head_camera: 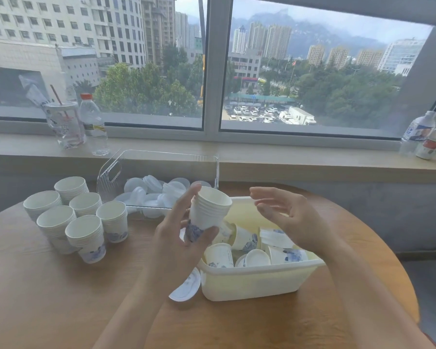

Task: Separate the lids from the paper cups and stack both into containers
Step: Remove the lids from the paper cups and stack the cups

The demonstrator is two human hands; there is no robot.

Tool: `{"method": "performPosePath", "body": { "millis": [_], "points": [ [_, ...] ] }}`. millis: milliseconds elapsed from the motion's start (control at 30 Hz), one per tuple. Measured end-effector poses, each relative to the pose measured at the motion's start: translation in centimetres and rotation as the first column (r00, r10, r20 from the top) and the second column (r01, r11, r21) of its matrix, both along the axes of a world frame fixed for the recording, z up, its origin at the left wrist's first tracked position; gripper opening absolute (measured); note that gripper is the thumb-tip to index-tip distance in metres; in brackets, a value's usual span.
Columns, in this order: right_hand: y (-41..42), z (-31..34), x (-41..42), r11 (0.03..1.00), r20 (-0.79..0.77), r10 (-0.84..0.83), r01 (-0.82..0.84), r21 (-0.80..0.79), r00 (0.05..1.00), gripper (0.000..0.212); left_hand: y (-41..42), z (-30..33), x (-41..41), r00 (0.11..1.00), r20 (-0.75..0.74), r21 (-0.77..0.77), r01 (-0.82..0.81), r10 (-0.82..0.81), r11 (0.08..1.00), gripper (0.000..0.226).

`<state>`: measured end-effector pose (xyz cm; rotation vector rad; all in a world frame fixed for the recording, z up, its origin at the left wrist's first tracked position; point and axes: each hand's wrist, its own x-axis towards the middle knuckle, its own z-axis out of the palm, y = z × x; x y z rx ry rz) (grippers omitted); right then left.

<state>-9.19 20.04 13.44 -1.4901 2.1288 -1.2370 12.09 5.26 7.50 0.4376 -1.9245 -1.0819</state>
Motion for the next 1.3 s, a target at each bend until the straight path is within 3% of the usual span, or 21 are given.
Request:
{"method": "performPosePath", "body": {
  "millis": [133,300,567,733,900,1067,1300],
  "points": [
    [-0.5,-0.2,2.3,0.992,0.094,0.123,-0.121,-0.035,0.988,0.052,0.0,-0.8,0.7,0.996,-0.018,-0.028,-0.087,0.086,0.996,0.079],
    [-4.3,-0.8,7.0,0.971,0.069,0.236,-0.232,-0.060,0.969,0.075,-0.3,-1.2,3.4,0.986,-0.090,0.021,-0.143,0.144,0.990,0.079],
    [-11.4,-4.0,14.7,0.953,-0.002,0.286,-0.285,-0.101,0.958,0.087,-2.4,-2.7,9.6,0.966,-0.084,0.150,-0.230,0.244,0.962,0.074],
    [-15.6,-8.0,16.6,0.982,0.072,0.184,-0.181,-0.051,0.980,0.096,-5.7,-5.7,12.5,0.918,0.013,0.001,-0.397,0.397,0.918,0.071],
    [-18.8,-11.1,16.7,0.997,0.094,0.078,-0.078,-0.008,0.992,0.071,-9.2,-8.2,13.9,0.778,0.171,-0.219,-0.568,0.605,0.793,0.061],
    [-21.2,-13.1,16.9,0.998,0.108,0.040,-0.044,0.042,0.993,0.089,-12.1,-10.2,13.8,0.720,0.262,-0.346,-0.552,0.643,0.759,0.062],
    [-23.0,-13.8,16.6,0.998,0.076,-0.021,0.016,0.059,0.997,0.078,-13.3,-11.2,13.6,0.730,0.244,-0.381,-0.534,0.639,0.755,0.054]
  ]
}}
